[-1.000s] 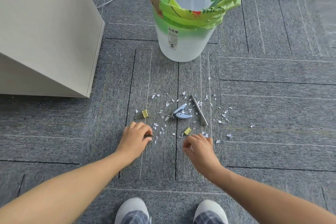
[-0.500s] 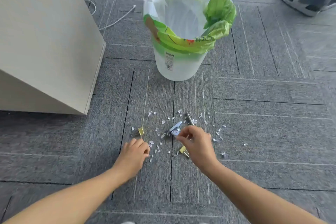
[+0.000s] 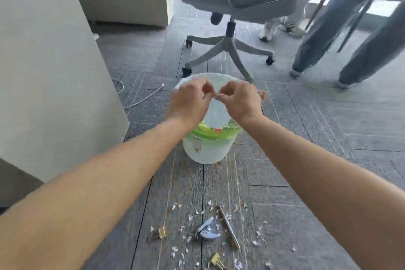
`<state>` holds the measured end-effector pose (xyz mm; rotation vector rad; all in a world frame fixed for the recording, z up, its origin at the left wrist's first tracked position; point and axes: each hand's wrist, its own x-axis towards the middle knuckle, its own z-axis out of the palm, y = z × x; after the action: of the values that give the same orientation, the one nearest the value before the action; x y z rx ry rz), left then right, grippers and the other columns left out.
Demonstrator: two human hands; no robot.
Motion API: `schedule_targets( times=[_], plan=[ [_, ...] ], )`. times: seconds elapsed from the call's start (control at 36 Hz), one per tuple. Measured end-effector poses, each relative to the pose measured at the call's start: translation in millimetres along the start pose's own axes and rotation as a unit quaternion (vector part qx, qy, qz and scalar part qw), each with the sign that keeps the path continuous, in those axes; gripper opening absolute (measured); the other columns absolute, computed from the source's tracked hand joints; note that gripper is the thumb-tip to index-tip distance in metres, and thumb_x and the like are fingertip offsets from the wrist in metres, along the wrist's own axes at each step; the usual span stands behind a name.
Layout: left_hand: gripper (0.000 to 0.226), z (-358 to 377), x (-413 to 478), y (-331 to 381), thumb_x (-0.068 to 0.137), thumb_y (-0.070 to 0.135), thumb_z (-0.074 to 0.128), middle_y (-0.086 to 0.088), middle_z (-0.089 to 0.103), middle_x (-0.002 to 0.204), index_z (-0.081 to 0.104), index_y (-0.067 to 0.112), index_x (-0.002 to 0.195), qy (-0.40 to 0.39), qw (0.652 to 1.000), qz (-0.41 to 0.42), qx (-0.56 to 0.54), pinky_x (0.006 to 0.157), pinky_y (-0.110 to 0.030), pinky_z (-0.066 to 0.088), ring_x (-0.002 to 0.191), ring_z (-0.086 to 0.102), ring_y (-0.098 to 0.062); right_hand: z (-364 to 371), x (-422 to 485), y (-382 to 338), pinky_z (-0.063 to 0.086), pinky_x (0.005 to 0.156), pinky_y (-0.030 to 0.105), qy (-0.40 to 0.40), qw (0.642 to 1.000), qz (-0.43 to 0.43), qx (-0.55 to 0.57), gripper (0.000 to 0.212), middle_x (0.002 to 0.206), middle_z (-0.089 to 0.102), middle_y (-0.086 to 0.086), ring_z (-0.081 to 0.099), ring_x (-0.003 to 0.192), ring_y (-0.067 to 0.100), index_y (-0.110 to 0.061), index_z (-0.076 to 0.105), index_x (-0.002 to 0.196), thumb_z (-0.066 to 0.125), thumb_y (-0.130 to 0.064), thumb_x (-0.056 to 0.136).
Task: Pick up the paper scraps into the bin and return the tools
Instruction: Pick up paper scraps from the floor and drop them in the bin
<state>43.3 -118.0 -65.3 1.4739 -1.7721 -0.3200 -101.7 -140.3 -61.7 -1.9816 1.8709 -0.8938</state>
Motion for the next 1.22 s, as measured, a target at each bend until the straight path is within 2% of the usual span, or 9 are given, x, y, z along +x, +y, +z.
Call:
schedule_targets(
  times=[0.08, 0.25, 0.39, 0.47, 0.58, 0.72, 0.86, 1.0, 1.22],
  plan=[
    [0.014, 6, 12, -10, 0.084, 0.028, 0.065, 0.009, 0.072, 0.084, 0.060, 0.038, 0.074, -0.085, 0.994, -0.045, 0.044, 0.088, -0.043, 0.049, 0.084, 0.065, -0.018, 6, 14, 17, 0.044, 0.090, 0.044, -0.080, 0.994, 0.033, -0.068, 0.021, 0.081, 0.072, -0.010, 0.063, 0.086, 0.016, -0.034, 0.062, 0.068, 0.075, -0.050, 0.073],
    [0.005, 3, 7, -15, 0.081, 0.032, 0.073, 0.010, 0.070, 0.086, 0.070, 0.028, 0.080, -0.127, 0.981, -0.053, 0.135, 0.094, -0.036, 0.042, 0.093, 0.062, -0.016, 7, 3, 28, 0.020, 0.078, 0.039, -0.069, 0.986, 0.018, -0.153, 0.020, 0.085, 0.071, -0.012, 0.060, 0.090, 0.017, -0.030, 0.073, 0.083, 0.066, -0.049, 0.083],
    [0.021, -1, -2, -5, 0.079, 0.049, 0.072, 0.016, 0.066, 0.085, 0.067, 0.031, 0.089, -0.086, 0.987, -0.030, 0.131, 0.087, -0.034, 0.034, 0.086, 0.058, -0.010, -5, -13, 33, 0.030, 0.094, 0.044, -0.075, 0.996, 0.011, -0.056, 0.013, 0.084, 0.070, -0.016, 0.062, 0.087, 0.009, -0.030, 0.071, 0.086, 0.069, -0.042, 0.082],
    [0.032, 3, -15, 3, 0.082, 0.047, 0.069, 0.015, 0.069, 0.105, 0.065, 0.035, 0.111, -0.080, 0.987, 0.017, 0.137, 0.097, -0.039, 0.036, 0.103, 0.058, -0.014, -11, -43, 38, 0.036, 0.093, 0.047, -0.081, 0.996, -0.026, -0.012, 0.010, 0.089, 0.070, -0.016, 0.060, 0.085, 0.008, -0.031, 0.069, 0.089, 0.069, -0.039, 0.083],
    [0.044, 15, -45, 5, 0.085, 0.039, 0.066, 0.012, 0.053, 0.138, 0.058, 0.034, 0.128, -0.099, 0.979, 0.051, 0.171, 0.101, -0.043, 0.031, 0.123, 0.042, -0.022, -14, -97, 62, 0.032, 0.089, 0.042, -0.043, 0.998, -0.047, 0.005, 0.014, 0.100, 0.067, -0.017, 0.056, 0.092, 0.010, -0.032, 0.067, 0.097, 0.067, -0.037, 0.084],
    [0.027, 36, -111, 2, 0.084, 0.023, 0.067, 0.011, 0.063, 0.115, 0.067, 0.027, 0.111, -0.095, 0.988, 0.119, 0.035, 0.096, -0.037, 0.034, 0.109, 0.050, -0.018, -7, -179, 122, 0.033, 0.090, 0.037, -0.093, 0.994, 0.034, 0.043, 0.011, 0.097, 0.064, -0.020, 0.056, 0.086, 0.002, -0.036, 0.064, 0.094, 0.069, -0.034, 0.084],
    [0.020, 85, -185, -13, 0.087, 0.023, 0.067, 0.011, 0.065, 0.101, 0.066, 0.024, 0.106, -0.245, 0.963, 0.107, -0.019, 0.094, -0.037, 0.042, 0.097, 0.053, -0.012, 9, -264, 187, 0.027, 0.086, 0.034, -0.174, 0.973, 0.151, -0.024, 0.013, 0.092, 0.065, -0.020, 0.059, 0.086, 0.007, -0.039, 0.061, 0.088, 0.070, -0.030, 0.085],
    [0.022, 127, -240, -20, 0.092, 0.032, 0.061, 0.011, 0.061, 0.105, 0.062, 0.024, 0.112, -0.445, 0.892, 0.076, 0.020, 0.099, -0.030, 0.036, 0.100, 0.045, -0.008, 23, -324, 227, 0.026, 0.082, 0.034, -0.231, 0.945, 0.207, -0.105, 0.011, 0.095, 0.065, -0.019, 0.058, 0.095, 0.010, -0.037, 0.062, 0.094, 0.068, -0.034, 0.085],
    [0.016, 155, -289, -29, 0.089, 0.030, 0.064, 0.010, 0.063, 0.101, 0.065, 0.023, 0.103, -0.481, 0.876, -0.021, 0.026, 0.095, -0.023, 0.041, 0.097, 0.051, -0.006, 43, -349, 241, 0.025, 0.087, 0.028, -0.232, 0.935, 0.253, -0.088, 0.020, 0.095, 0.059, -0.019, 0.052, 0.093, 0.004, -0.035, 0.057, 0.097, 0.071, -0.036, 0.083]
  ],
)
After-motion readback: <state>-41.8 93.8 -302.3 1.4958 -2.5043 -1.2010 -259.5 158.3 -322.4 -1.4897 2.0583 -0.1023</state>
